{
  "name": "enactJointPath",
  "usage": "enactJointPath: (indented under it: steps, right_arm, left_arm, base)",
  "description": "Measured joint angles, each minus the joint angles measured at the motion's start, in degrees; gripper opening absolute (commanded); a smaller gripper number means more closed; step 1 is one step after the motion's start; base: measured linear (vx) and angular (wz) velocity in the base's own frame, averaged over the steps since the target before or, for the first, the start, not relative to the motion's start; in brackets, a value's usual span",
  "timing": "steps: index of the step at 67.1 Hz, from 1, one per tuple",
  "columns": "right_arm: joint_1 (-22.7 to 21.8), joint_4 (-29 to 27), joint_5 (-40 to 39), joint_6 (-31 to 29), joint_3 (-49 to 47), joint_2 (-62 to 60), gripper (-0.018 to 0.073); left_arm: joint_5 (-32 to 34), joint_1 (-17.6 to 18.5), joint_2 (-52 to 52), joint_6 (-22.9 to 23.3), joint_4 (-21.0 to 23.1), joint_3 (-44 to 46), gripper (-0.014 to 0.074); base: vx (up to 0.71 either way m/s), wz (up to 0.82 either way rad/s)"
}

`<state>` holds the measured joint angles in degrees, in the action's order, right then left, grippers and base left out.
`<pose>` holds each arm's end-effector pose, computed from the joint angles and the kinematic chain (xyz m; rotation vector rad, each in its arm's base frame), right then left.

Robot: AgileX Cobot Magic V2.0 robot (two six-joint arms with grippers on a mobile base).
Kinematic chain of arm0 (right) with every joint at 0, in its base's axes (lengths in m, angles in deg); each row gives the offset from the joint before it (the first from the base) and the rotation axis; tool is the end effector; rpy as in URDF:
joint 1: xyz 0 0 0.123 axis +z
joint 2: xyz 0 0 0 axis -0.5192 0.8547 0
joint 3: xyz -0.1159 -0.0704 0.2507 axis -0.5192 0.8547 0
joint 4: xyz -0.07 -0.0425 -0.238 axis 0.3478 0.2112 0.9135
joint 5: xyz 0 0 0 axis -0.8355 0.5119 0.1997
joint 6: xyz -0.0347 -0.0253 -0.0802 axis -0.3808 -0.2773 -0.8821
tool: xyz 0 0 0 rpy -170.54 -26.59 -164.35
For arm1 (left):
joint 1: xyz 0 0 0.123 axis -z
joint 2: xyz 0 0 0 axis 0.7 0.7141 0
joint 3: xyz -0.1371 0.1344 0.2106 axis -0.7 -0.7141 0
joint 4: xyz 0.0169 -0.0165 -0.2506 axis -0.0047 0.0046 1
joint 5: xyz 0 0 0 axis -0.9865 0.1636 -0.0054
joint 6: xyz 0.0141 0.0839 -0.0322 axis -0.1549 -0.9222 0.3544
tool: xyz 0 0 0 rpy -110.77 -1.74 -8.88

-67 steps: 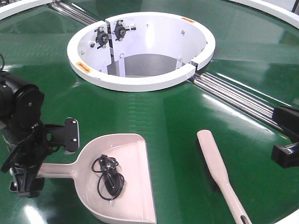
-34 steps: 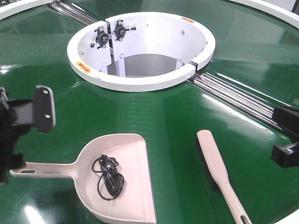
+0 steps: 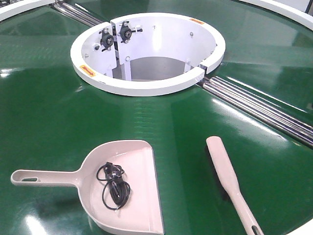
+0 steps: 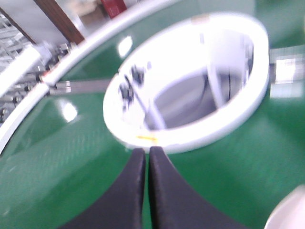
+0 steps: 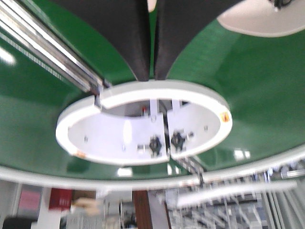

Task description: Clean and inspect green conveyor with broom and dustpan

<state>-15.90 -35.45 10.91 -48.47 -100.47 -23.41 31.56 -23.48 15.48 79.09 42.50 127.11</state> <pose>0.1051 0.0316 0.3550 -0.2359 1.6564 0.2348 0.1747 -0.0539 0.4678 0.5428 1.7533 0.1022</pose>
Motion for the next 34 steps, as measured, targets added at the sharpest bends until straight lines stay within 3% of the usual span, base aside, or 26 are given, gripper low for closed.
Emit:
enactJointPath:
  steps: [8,19,34]
  right_arm:
    - [0.0,0.0,-1.7,-1.6,2.6,-5.2,-0.0006]
    - [0.0,0.0,-4.7,-2.3,12.3,-11.3,-0.0006]
    - [0.0,0.0,-7.9,-2.5,23.5,-13.0,-0.0006]
  left_arm:
    - [6.7,0.0,-6.8,1.6,4.7,-6.4,-0.0024]
    - [18.5,0.0,-18.6,0.8,11.8,-24.8,-0.0024]
    - [28.4,0.0,-30.3,0.7,13.4,-48.3,-0.0024]
  base:
    - [0.00,0.00]
    - [0.00,0.00]
    - [0.00,0.00]
